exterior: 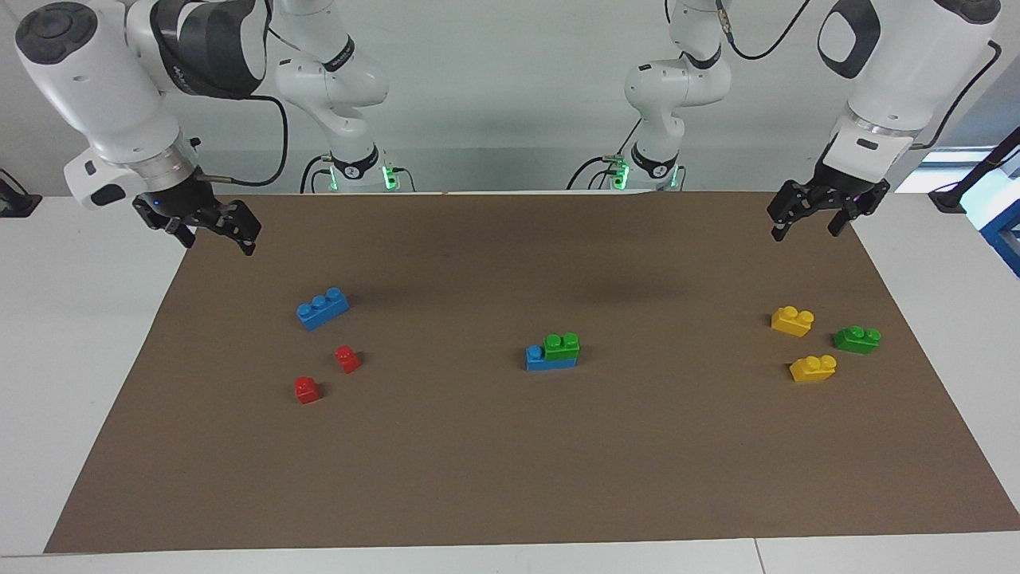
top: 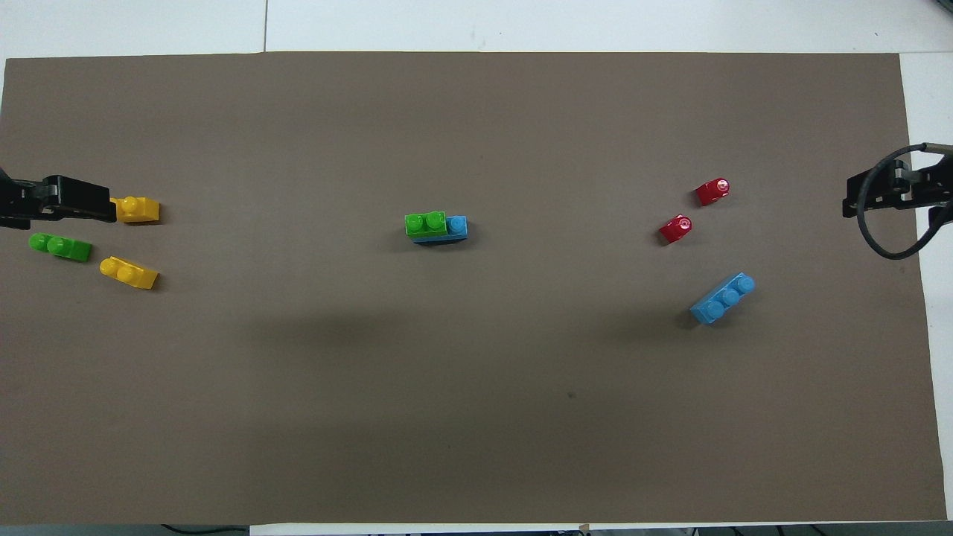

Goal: Remove green block with left arm and hold with right

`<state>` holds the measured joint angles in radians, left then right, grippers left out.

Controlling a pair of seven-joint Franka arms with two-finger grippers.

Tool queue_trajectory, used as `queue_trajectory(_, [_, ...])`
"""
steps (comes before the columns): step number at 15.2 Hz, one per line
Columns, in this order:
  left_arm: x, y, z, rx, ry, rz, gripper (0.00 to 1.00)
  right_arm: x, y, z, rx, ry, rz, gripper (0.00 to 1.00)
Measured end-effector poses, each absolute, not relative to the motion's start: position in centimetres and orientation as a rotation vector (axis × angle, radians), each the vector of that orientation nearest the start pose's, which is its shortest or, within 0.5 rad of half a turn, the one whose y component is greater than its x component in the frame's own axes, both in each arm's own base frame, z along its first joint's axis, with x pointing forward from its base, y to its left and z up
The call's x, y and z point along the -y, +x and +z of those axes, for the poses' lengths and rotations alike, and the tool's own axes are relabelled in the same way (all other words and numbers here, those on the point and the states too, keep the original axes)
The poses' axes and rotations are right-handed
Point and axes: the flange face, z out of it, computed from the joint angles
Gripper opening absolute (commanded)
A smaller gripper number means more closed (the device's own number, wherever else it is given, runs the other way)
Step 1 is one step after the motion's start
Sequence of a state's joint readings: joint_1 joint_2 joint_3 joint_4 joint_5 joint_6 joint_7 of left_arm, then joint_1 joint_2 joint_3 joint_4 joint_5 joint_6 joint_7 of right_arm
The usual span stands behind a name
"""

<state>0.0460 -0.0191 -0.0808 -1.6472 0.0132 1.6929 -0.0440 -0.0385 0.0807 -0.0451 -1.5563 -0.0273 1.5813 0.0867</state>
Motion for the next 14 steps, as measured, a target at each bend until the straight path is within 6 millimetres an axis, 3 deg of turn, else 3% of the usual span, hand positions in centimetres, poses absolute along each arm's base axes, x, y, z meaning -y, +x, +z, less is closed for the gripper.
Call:
queue_trajectory(2, [1.9, 55.8, 60.8, 0.085, -3.128, -0.095, 1.0, 6.4, 57.8, 59.0, -0.329, -3.086, 0.045, 1.0])
queue_trajectory(4, [2.6, 55.6, 60.3, 0.241, -3.125, -0.081, 1.0, 9.2, 57.8, 58.9, -0.414, -3.02, 0.027, 1.0])
queue_trajectory(6, [4.3, 55.1, 59.8, 0.412, -3.11, -0.062, 1.0, 11.6, 57.9, 58.4, -0.479, -2.986, 0.027, 1.0])
queue_trajectory(8, [6.5, 54.4, 59.5, 0.557, -3.087, -0.049, 1.0, 12.5, 58.3, 58.7, -0.513, -2.971, 0.005, 1.0])
queue_trajectory(11, [9.6, 53.4, 58.6, 0.803, -3.037, -0.057, 1.0, 11.3, 58.5, 59.7, -0.804, -2.902, 0.02, 1.0])
queue_trajectory(14, [13.1, 52.2, 57.3, 1.034, -2.982, -0.084, 1.0, 7.3, 58.1, 61.0, -1.15, -2.784, 0.085, 1.0])
